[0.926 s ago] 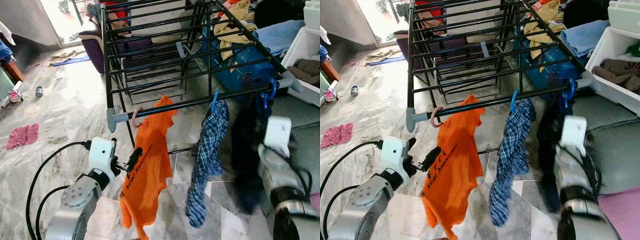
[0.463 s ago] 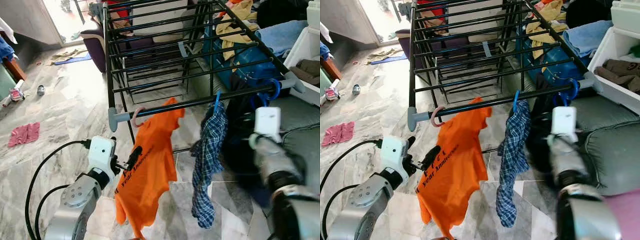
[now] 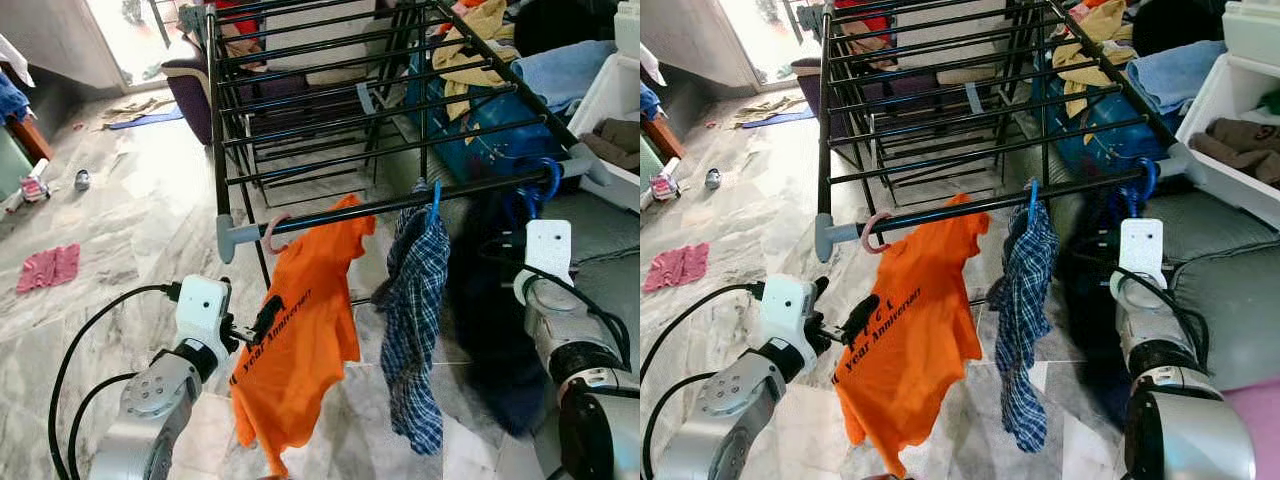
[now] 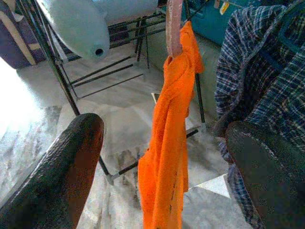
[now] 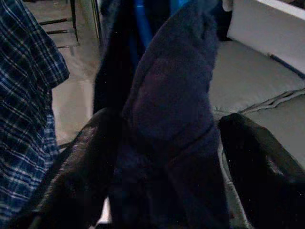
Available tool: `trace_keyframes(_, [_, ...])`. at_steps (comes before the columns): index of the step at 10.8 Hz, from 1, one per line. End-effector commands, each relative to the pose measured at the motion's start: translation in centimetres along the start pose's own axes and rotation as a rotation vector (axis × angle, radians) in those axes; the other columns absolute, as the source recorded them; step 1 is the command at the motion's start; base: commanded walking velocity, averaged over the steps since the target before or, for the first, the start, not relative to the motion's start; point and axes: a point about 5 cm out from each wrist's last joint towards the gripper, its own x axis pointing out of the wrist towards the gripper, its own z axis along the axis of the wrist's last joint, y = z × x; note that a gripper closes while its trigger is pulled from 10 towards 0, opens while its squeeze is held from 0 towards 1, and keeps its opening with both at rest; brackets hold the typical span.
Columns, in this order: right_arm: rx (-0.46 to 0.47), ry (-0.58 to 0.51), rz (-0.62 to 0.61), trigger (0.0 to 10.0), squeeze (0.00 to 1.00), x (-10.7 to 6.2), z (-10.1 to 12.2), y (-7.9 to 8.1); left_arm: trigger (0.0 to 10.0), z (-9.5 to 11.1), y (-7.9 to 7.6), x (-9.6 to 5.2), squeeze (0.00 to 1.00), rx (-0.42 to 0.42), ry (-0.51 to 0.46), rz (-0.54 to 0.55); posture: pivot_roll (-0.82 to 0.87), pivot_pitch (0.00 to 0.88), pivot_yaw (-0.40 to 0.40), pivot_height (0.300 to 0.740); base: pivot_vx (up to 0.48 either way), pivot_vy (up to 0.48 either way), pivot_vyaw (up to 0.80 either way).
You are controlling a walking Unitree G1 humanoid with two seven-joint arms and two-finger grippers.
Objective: Hang hanger
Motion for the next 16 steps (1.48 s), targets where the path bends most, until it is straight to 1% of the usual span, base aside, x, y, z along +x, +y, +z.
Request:
trace_keyframes(1, [0.041,0.018,0.018,0.0,0.00,0.0,-0.3,0.4,10.0,0.1,0.2,-0.2,0.00,0.028,0.013,0.006,0.12,0.062,0.105,0.740,0.000,0.000,0.00])
trace_keyframes(2, [0.042,0.023,0.010,0.0,0.00,0.0,-0.5,0.2,10.0,0.0,0.2,-0.2,0.00,0.029,0.015,0.004,0.12,0.061,0.106,0.740,0.000,0.000,0.00])
trace_keyframes(3, [0.083,0.030,0.009,0.0,0.00,-0.1,-0.7,0.2,10.0,0.0,0.3,-0.2,0.00,0.031,0.020,0.006,0.12,0.059,0.106,0.740,0.000,0.000,0.00])
trace_keyframes(4, [0.098,0.030,0.006,0.0,0.00,-0.1,-0.7,0.2,10.0,-0.1,0.3,-0.2,0.00,0.031,0.021,0.004,0.11,0.058,0.107,0.740,0.000,0.000,0.00])
trace_keyframes(5, [0.114,0.031,0.008,0.0,0.00,-0.1,-0.9,0.4,10.0,0.0,0.0,0.1,0.00,0.033,0.020,-0.005,0.11,0.056,0.109,0.740,0.000,0.000,0.00])
trace_keyframes(7, [0.123,0.038,0.012,0.0,0.00,-0.2,-1.2,0.6,10.0,0.0,0.1,0.1,0.00,0.035,0.023,-0.007,0.11,0.057,0.109,0.740,0.000,0.000,0.00])
trace_keyframes(8, [0.144,0.044,0.014,0.0,0.00,-0.2,-1.3,0.6,10.0,-0.2,0.1,0.0,0.00,0.040,0.031,-0.005,0.11,0.057,0.105,0.740,0.000,0.000,0.00])
trace_keyframes(10, [0.141,0.045,0.012,0.0,0.00,-0.2,-1.3,0.6,10.0,-0.3,0.0,0.1,0.00,0.054,0.043,-0.003,0.11,0.056,0.102,0.740,0.000,0.000,0.00])
trace_keyframes(12, [0.139,0.045,0.019,0.0,0.00,-0.2,-1.3,0.8,10.0,-0.4,0.2,0.1,0.00,0.054,0.043,0.013,0.12,0.056,0.096,0.740,0.000,0.000,0.00])
trace_keyframes(14, [0.058,-0.003,0.037,0.0,0.00,-0.2,-0.4,1.2,10.0,-0.6,0.0,0.1,0.00,0.060,0.054,0.017,0.11,0.053,0.095,0.740,0.000,0.000,0.00])
trace_keyframes(16, [0.058,-0.024,0.041,0.0,0.00,-0.2,0.0,1.3,10.0,-0.6,-0.2,0.7,0.00,0.057,0.050,0.008,0.09,0.045,0.094,0.740,0.000,0.000,0.00])
